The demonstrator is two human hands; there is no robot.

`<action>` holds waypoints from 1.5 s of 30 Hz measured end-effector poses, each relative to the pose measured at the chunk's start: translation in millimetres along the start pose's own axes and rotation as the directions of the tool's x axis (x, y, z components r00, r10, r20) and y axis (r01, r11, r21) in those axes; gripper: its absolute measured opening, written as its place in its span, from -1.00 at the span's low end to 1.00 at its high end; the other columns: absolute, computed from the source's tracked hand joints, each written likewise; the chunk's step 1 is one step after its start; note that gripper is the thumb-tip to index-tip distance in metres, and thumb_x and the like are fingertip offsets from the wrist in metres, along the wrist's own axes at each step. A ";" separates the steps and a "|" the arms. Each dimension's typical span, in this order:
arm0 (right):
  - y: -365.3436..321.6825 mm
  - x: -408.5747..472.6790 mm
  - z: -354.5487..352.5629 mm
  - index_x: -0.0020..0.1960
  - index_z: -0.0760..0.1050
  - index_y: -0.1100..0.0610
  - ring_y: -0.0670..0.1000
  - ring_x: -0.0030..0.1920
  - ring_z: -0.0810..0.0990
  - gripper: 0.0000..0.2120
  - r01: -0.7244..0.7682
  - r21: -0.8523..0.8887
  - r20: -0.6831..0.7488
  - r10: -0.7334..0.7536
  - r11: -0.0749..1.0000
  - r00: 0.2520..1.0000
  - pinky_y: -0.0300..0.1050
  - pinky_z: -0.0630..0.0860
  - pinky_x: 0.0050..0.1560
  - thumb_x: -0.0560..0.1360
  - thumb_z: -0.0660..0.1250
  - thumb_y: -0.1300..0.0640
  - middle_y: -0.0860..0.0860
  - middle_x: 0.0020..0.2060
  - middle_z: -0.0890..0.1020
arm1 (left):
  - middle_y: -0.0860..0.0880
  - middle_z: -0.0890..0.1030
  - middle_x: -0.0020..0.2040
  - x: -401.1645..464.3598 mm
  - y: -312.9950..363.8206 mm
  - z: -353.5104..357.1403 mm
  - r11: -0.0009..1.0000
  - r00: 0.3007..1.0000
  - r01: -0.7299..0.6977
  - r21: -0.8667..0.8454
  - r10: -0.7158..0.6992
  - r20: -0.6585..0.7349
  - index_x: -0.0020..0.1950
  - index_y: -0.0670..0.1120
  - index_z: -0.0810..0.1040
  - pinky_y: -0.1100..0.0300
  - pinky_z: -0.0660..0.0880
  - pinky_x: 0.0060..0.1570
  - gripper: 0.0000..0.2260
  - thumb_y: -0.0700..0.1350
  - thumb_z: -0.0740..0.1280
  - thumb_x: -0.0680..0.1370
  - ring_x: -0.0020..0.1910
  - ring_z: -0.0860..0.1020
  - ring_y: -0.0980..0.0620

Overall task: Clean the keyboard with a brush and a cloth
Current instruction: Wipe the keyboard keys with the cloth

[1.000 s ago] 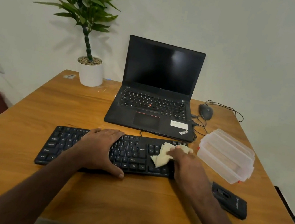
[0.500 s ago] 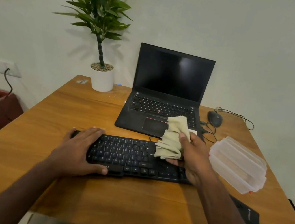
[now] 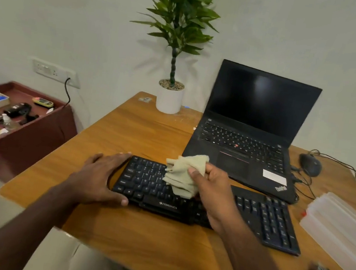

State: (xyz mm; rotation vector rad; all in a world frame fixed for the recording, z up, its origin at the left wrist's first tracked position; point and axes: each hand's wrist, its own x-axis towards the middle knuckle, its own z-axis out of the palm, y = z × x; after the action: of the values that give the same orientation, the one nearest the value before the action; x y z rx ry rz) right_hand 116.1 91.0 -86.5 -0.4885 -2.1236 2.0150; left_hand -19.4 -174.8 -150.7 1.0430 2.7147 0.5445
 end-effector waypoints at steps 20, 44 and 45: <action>11.8 -7.0 59.3 0.47 0.41 -0.07 -0.02 0.57 0.20 -0.55 0.623 -0.728 0.624 -0.099 0.287 0.775 0.01 0.13 0.58 0.64 0.18 0.24 -0.09 0.54 0.32 | 0.10 0.09 0.62 9.9 -8.1 1.6 0.998 1.000 -0.015 0.060 0.014 0.012 0.61 0.21 -0.12 0.03 -0.23 0.54 0.09 0.64 0.16 0.21 0.50 -0.09 0.33; 26.4 -16.8 9.2 0.43 0.46 -0.08 -0.07 0.55 0.22 -0.51 0.463 -0.802 0.440 -0.152 0.377 0.885 -0.02 0.03 0.61 0.59 0.22 0.32 -0.13 0.51 0.37 | 0.14 0.05 0.62 9.4 -1.1 -0.7 0.999 0.999 0.021 0.026 -0.021 0.026 0.61 0.24 -0.12 0.06 -0.29 0.53 0.15 0.67 0.21 0.16 0.50 -0.11 0.33; 26.4 -14.6 -1.5 0.37 0.52 -0.08 -0.04 0.50 0.32 -0.50 0.400 -0.822 0.379 -0.134 0.405 0.916 0.01 0.22 0.56 0.55 0.23 0.36 -0.11 0.46 0.45 | 0.12 0.05 0.62 8.6 -0.1 -1.1 0.999 0.999 0.025 0.023 -0.026 0.029 0.61 0.24 -0.13 0.07 -0.30 0.52 0.15 0.68 0.20 0.15 0.49 -0.11 0.33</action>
State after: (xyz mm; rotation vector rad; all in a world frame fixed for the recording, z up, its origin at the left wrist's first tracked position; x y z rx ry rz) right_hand 133.3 88.2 -111.2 0.0628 -3.0710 0.6134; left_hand -26.1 -169.3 -150.0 1.0126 2.7107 0.4916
